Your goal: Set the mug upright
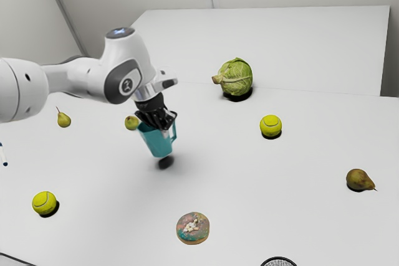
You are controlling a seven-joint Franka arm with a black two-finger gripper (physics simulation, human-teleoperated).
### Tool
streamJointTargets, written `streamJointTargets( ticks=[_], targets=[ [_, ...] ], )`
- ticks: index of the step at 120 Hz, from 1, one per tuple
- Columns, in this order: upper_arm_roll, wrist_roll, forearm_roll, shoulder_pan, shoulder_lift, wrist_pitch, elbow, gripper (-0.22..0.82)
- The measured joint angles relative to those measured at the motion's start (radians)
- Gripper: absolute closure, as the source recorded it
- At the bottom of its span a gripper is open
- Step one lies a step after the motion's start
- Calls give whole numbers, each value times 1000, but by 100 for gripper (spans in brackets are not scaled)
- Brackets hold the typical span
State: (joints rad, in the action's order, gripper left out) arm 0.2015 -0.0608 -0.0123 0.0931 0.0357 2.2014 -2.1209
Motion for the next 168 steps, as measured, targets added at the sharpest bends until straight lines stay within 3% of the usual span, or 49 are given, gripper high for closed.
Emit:
streamJointTargets(
  ticks=[87, 108, 122, 146, 168],
  targets=[
    [16, -202, -21, 24, 88, 140, -26, 79],
    [23, -218, -18, 21, 77, 132, -24, 41],
    [22, -226, -17, 21, 49, 119, -23, 24],
    [23, -233, -16, 4, -10, 90, -5, 9],
    [18, -216, -22, -41, -29, -25, 125, 4]
  ],
)
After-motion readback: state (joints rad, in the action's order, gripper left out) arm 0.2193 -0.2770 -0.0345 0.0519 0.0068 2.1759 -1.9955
